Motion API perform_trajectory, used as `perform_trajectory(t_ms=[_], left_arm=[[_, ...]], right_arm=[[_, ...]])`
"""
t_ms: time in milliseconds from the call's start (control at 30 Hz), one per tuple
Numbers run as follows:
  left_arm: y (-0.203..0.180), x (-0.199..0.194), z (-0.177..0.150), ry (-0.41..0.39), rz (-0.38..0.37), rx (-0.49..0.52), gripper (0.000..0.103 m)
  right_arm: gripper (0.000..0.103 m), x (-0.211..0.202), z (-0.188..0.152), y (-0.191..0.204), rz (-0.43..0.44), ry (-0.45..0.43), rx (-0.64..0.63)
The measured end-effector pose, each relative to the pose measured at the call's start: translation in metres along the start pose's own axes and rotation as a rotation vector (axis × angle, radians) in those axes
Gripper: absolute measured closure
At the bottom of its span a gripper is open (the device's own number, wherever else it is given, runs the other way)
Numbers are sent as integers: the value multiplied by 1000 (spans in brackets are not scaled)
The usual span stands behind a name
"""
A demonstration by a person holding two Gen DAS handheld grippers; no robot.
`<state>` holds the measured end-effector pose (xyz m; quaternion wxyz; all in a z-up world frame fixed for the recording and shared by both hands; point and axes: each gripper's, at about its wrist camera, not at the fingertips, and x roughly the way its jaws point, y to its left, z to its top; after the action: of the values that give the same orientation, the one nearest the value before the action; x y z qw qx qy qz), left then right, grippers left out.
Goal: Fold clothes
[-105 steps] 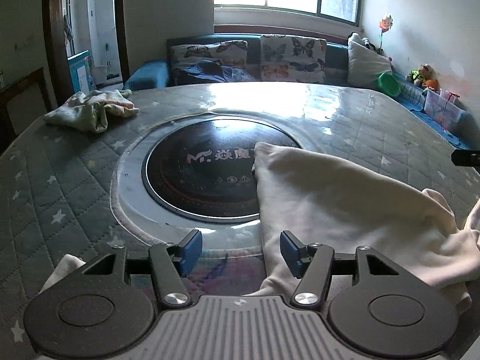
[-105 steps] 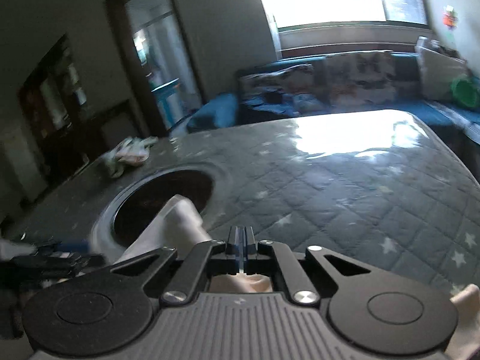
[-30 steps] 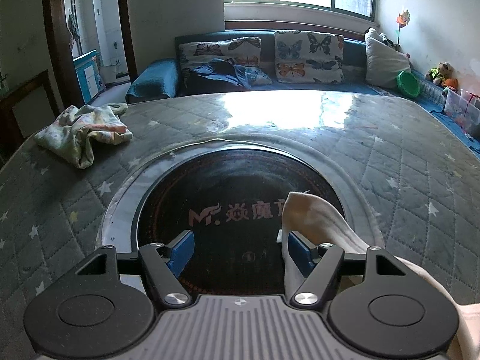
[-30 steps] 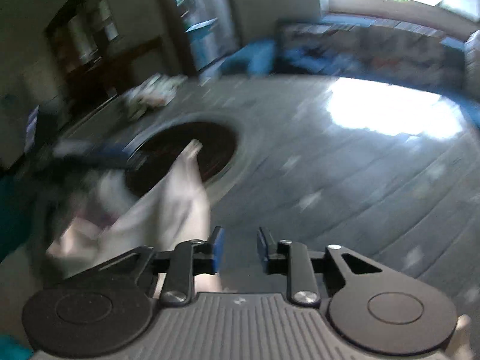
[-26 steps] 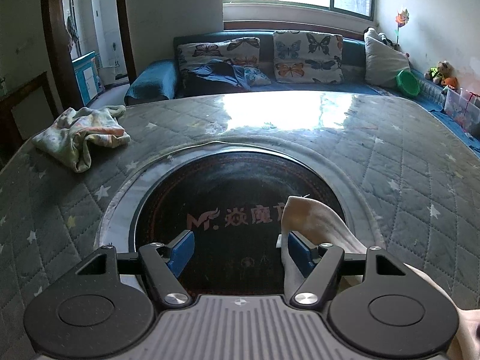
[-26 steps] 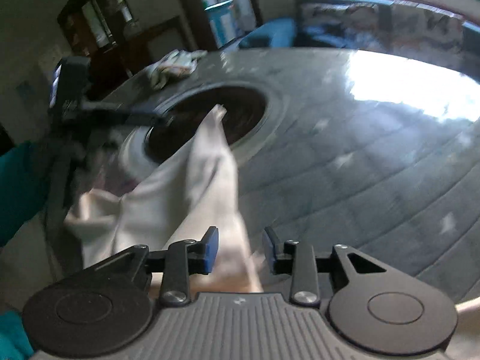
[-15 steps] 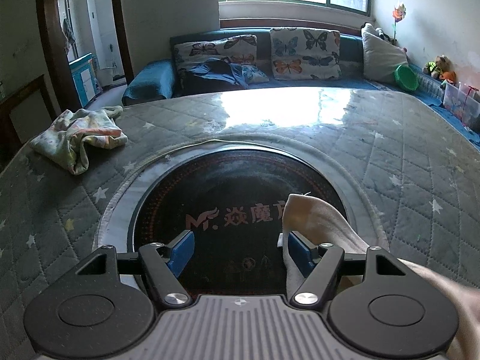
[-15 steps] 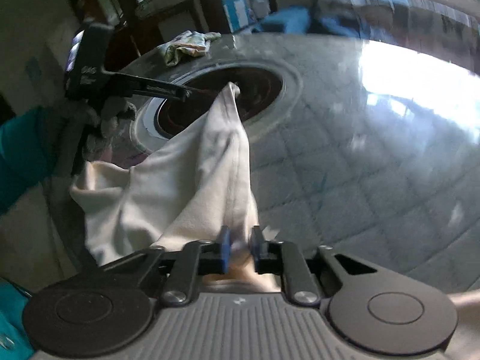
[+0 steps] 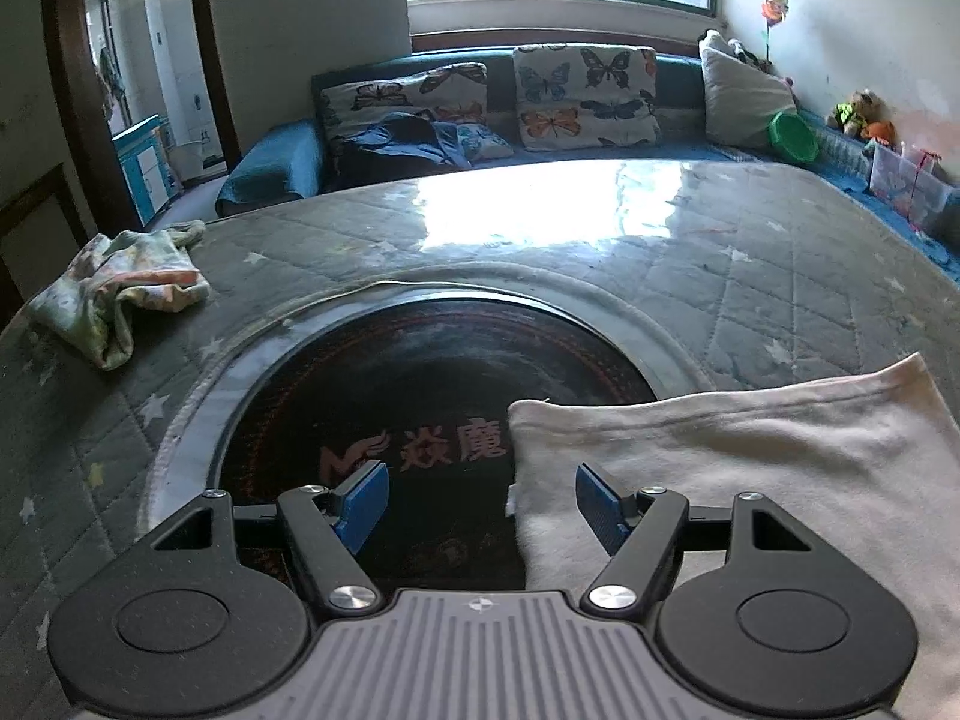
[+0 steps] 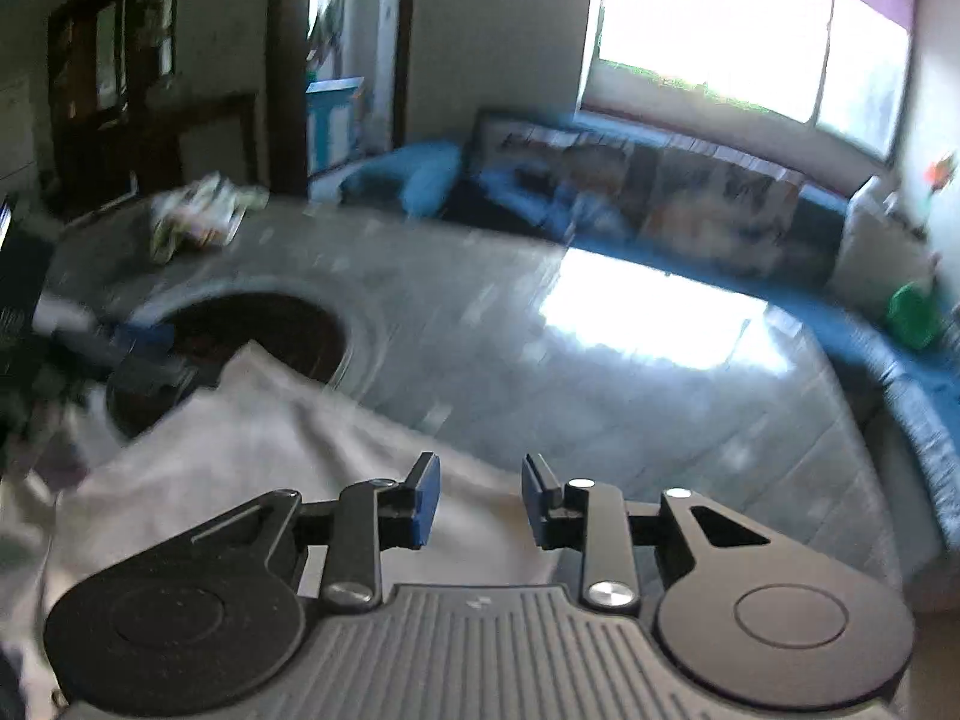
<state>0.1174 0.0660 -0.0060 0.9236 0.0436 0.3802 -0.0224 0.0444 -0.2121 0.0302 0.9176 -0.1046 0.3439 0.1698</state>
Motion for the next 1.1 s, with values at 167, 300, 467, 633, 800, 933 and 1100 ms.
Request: perform_trajectory(t_ms=[167, 300, 467, 633, 800, 933, 1100], left_arm=[[-8, 12, 1, -4, -16, 26, 45], [-11, 18, -1, -14, -16, 37, 62], [-13, 21, -4, -51, 19, 76, 95], [-11, 25, -5, -73, 99, 108, 99], [11, 33, 0, -69, 157, 90, 99], [30, 43, 6, -66, 198, 99, 99], [54, 53, 15, -59, 194, 104, 94]], right_arm=[[65, 28, -23, 8, 29, 86, 12], [60, 43, -32, 6, 25, 122, 40], [51, 54, -30, 5, 29, 111, 42], [47, 65, -23, 8, 44, 94, 47], [46, 83, -9, 16, 62, 74, 47], [44, 102, 7, 25, 73, 61, 38], [42, 126, 27, 39, 82, 50, 6]])
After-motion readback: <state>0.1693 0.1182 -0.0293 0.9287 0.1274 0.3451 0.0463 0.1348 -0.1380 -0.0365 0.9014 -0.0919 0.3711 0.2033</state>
